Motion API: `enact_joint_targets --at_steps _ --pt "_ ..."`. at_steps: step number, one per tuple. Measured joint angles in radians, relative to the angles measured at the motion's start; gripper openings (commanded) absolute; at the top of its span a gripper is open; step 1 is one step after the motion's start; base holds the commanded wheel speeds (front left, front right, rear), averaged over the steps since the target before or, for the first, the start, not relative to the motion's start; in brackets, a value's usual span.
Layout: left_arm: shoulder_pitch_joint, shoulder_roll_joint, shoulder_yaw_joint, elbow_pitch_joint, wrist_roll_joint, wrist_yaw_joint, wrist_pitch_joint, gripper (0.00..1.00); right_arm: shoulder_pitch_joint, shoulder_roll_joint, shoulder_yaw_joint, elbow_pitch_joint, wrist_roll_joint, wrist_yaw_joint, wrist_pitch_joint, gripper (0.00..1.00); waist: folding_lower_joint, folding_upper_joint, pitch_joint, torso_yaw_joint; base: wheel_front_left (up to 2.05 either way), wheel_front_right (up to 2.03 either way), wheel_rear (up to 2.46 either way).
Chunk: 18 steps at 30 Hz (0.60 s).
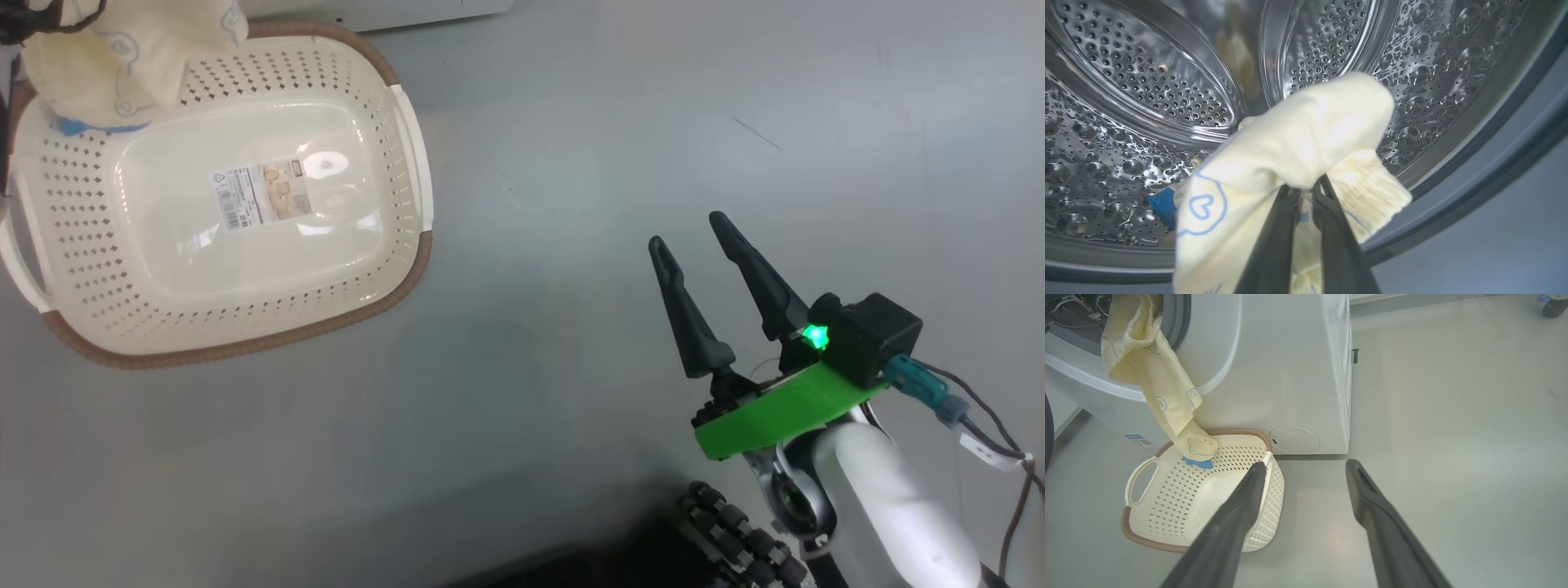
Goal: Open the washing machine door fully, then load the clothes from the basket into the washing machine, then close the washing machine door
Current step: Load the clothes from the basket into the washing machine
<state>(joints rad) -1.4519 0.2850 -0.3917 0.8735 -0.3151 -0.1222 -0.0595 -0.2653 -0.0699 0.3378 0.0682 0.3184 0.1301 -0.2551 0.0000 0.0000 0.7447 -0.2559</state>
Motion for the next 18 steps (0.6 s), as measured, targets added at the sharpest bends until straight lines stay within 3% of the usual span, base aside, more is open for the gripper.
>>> enact_joint_targets --at_steps 8,18 --pt "-0.047 0.003 -0.023 0.053 0.021 0.004 -0.006 0.0 0.015 0.007 0.016 0.0 0.002 0.0 0.0 1.0 0.0002 0.0 0.045 -0.009 0.0 0.0 0.0" --pt "-0.149 0.039 -0.094 0.015 0.145 0.062 -0.184 0.0 0.016 0.01 0.03 0.0 0.007 0.0 0.0 1.0 0.0001 0.0 0.066 -0.019 0.0 0.0 0.0"
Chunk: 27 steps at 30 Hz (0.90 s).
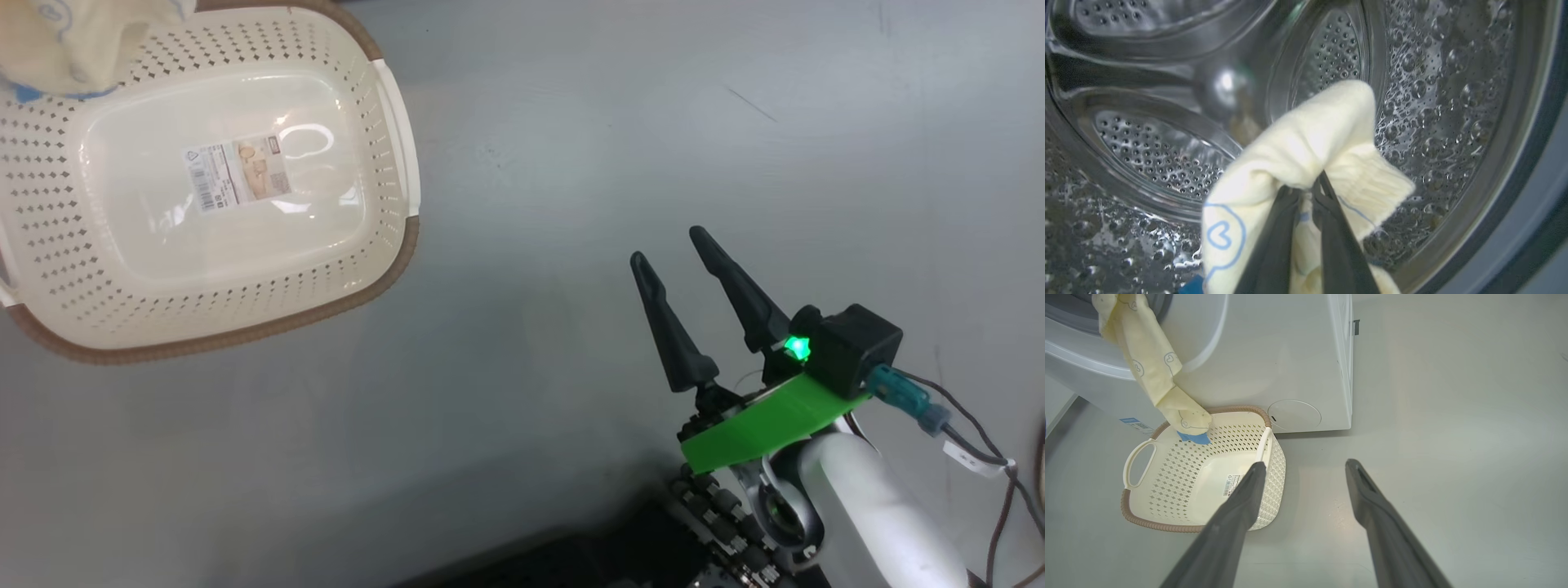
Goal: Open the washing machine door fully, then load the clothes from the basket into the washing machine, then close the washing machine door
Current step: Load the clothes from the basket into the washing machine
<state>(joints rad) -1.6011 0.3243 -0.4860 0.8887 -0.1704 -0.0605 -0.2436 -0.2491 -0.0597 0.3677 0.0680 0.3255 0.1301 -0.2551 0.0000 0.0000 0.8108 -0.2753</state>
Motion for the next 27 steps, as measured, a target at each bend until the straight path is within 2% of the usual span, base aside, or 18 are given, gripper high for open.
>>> enact_joint_targets --at_steps 4,13,17,19,20,21,22,27 --pt "-0.014 0.014 -0.001 -0.105 0.023 0.018 -0.007 0.0 0.0 0.001 0.004 0.001 0.001 0.0 0.0 1.0 0.0 0.0 -0.001 -0.007 0.0 0.0 0.0" --pt "0.017 0.064 0.023 -0.32 0.064 0.02 -0.013 0.0 -0.001 0.005 0.018 0.005 0.002 0.0 0.0 1.0 0.0001 0.0 0.006 -0.024 0.0 0.0 0.0" --pt "0.042 0.07 0.032 -0.329 0.065 0.022 -0.013 0.0 -0.002 0.005 0.018 0.006 0.002 0.0 0.0 1.0 0.0 0.0 0.009 -0.028 0.0 0.0 0.0" --pt "0.058 0.068 0.039 -0.281 0.059 0.016 -0.014 0.0 -0.002 0.006 0.017 0.011 0.002 0.0 0.0 1.0 0.0001 0.0 0.003 -0.026 0.0 0.0 0.0" --pt "0.067 0.067 0.04 -0.254 0.055 0.016 -0.015 0.05 -0.002 0.006 0.017 0.011 0.002 0.0 0.0 1.0 -0.0001 0.0 0.0 -0.025 0.0 0.0 0.0" --pt "0.07 0.064 0.048 -0.211 0.044 0.013 -0.016 0.49 -0.002 0.006 0.017 0.012 0.002 0.0 0.0 1.0 -0.0001 0.0 -0.002 -0.024 0.0 0.0 0.0" --pt "0.071 0.061 0.054 -0.177 0.031 0.007 -0.016 1.0 -0.002 0.007 0.017 0.012 0.002 0.0 0.0 1.0 0.0 0.0 -0.003 -0.023 0.0 0.0 0.0" --pt "0.069 0.035 0.065 -0.067 0.007 -0.002 -0.016 1.0 -0.002 0.008 0.014 0.016 0.009 0.0 0.0 1.0 0.0 0.0 -0.013 -0.013 0.0 0.0 0.0"
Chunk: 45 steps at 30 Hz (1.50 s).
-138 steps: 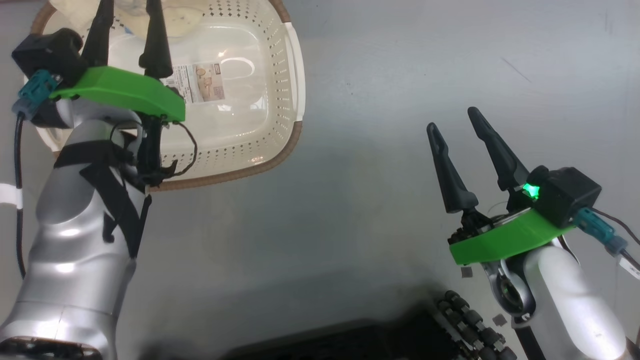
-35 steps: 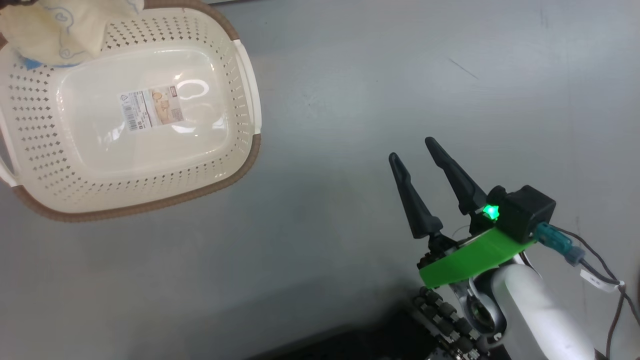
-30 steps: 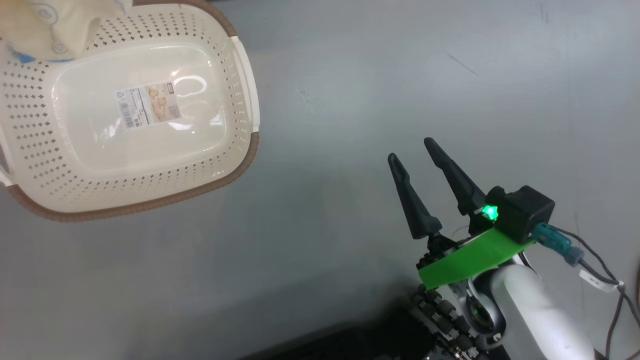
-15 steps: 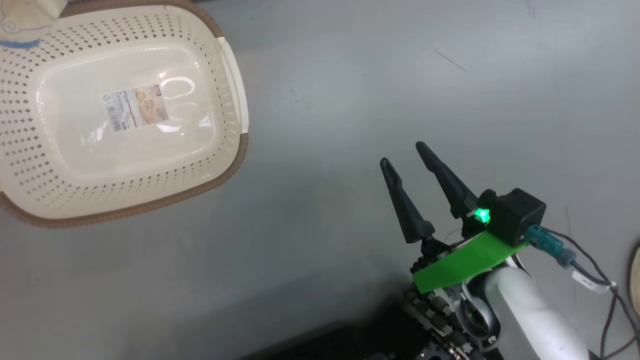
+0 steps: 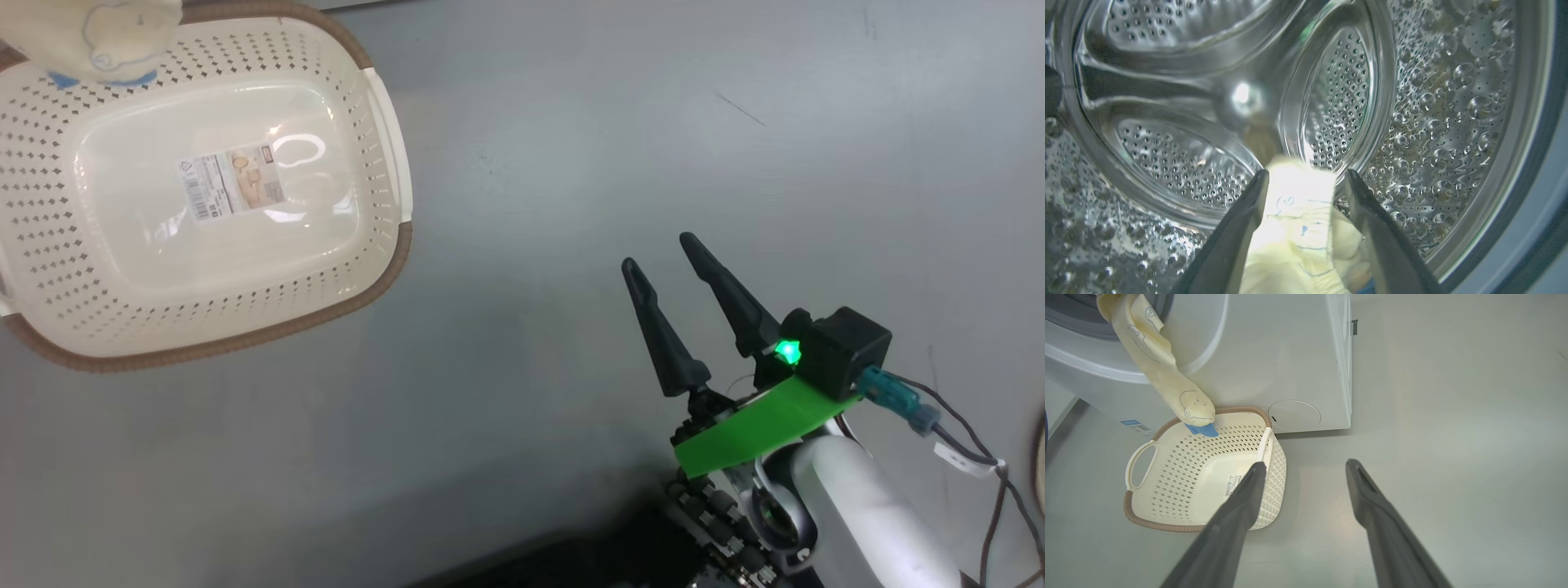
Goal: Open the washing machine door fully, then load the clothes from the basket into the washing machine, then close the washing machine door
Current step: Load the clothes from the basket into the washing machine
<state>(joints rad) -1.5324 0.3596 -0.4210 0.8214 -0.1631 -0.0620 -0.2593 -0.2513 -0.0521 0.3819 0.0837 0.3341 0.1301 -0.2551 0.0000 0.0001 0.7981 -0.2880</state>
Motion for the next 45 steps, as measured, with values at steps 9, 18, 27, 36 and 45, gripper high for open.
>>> enact_joint_targets --at_steps 9,18,27,36,45 --pt "0.016 -0.038 0.012 0.033 -0.023 0.002 0.0 1.0 -0.003 0.0 -0.023 0.001 0.0 0.0 0.0 1.0 0.0 0.0 -0.025 0.026 0.0 0.0 0.0" --pt "0.105 -0.059 0.038 0.019 -0.051 0.012 0.0 1.0 -0.01 -0.003 -0.042 0.002 -0.002 0.0 0.0 1.0 0.0 0.0 -0.069 0.055 0.0 0.0 0.0" --pt "0.223 -0.083 0.069 -0.034 -0.073 0.029 0.0 1.0 -0.015 -0.016 -0.072 0.006 -0.002 0.0 0.0 1.0 0.0 0.0 -0.128 0.098 0.0 0.0 0.0" --pt "0.394 -0.096 0.114 -0.165 -0.094 0.042 0.0 1.0 -0.001 -0.033 -0.098 -0.006 -0.014 0.0 0.0 1.0 0.0 0.0 -0.188 0.141 0.0 0.0 0.0" --pt "0.636 -0.098 0.163 -0.323 -0.103 0.053 0.0 1.0 0.043 -0.043 -0.109 -0.016 -0.021 0.0 0.0 1.0 0.0 0.0 -0.26 0.177 0.0 0.0 0.0"
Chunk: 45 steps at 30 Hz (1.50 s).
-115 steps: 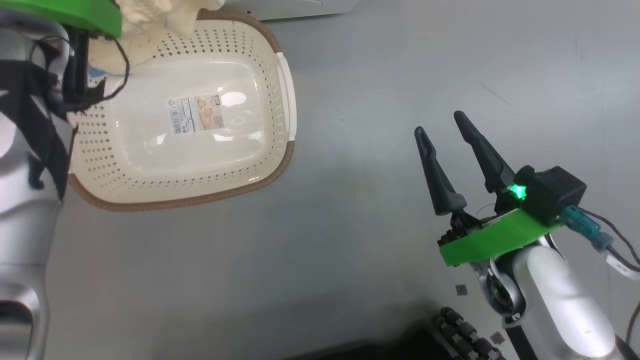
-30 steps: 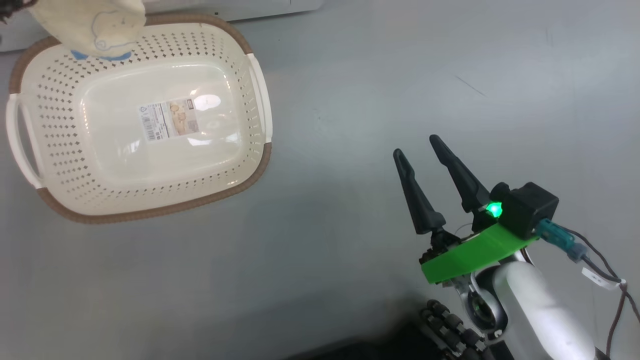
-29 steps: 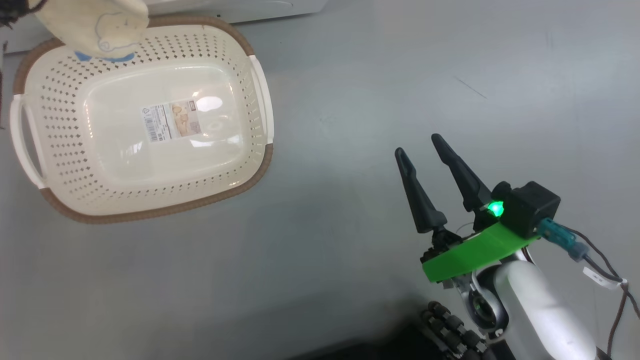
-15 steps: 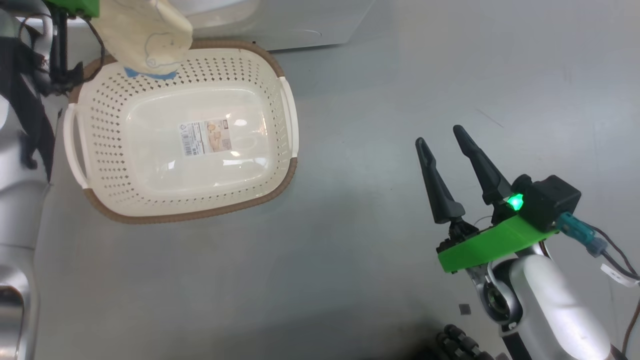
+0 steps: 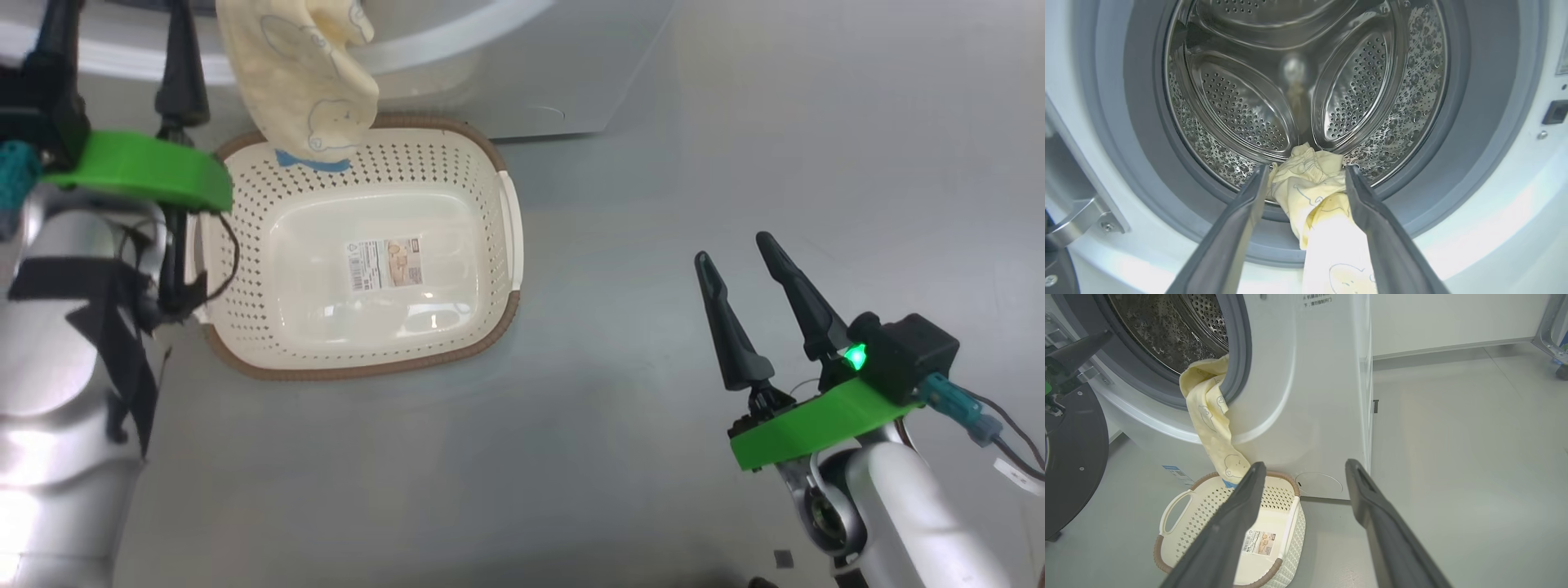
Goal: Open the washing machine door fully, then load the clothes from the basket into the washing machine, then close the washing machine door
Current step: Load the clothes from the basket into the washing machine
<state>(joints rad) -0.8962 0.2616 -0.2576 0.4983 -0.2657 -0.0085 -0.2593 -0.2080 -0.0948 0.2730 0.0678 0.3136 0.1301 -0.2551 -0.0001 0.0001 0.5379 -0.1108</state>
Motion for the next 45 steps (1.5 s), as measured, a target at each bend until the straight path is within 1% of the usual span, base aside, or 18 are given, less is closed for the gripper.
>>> enact_joint_targets --at_steps 3,8,14,19,23,30,33,45 --pt "0.083 0.001 0.013 -0.054 0.0 0.002 0.0 1.0 0.008 -0.002 0.006 -0.004 -0.004 0.0 0.0 1.0 0.0 0.0 -0.023 0.006 0.0 0.0 0.0" --pt "0.201 0.001 0.035 -0.144 0.0 0.022 0.0 1.0 0.024 -0.008 0.012 -0.005 -0.007 0.0 0.0 1.0 0.0 0.0 -0.051 0.016 0.0 0.0 0.0" --pt "0.378 -0.004 0.102 -0.291 -0.026 0.081 0.0 1.0 0.035 -0.013 0.014 -0.007 -0.007 0.0 0.0 1.0 0.0 0.0 -0.075 0.015 0.0 0.0 0.0" --pt "0.521 0.0 0.126 -0.37 -0.027 0.093 0.0 1.0 0.042 -0.013 0.018 -0.007 -0.007 0.0 0.0 1.0 0.0 0.0 -0.076 0.011 0.0 0.0 0.0" --pt "0.608 0.001 0.145 -0.436 -0.036 0.118 0.0 1.0 0.042 -0.013 0.018 -0.008 -0.007 0.0 0.0 1.0 0.0 0.0 -0.075 0.011 0.0 0.0 0.0" --pt "0.72 -0.019 0.165 -0.511 -0.037 0.16 0.0 1.0 0.042 -0.013 0.018 -0.008 -0.007 0.0 0.0 1.0 0.0 0.0 -0.066 0.011 0.0 0.0 0.0" --pt "0.754 -0.027 0.169 -0.524 -0.041 0.169 0.0 1.0 0.042 -0.013 0.018 -0.008 -0.007 0.0 0.0 1.0 0.0 0.0 -0.06 0.011 0.0 0.0 0.0" --pt "0.772 -0.031 0.187 -0.547 -0.044 0.178 0.0 1.0 0.04 -0.013 0.017 -0.007 -0.006 0.0 0.0 1.0 0.0 0.0 -0.047 0.006 0.0 0.0 0.0"
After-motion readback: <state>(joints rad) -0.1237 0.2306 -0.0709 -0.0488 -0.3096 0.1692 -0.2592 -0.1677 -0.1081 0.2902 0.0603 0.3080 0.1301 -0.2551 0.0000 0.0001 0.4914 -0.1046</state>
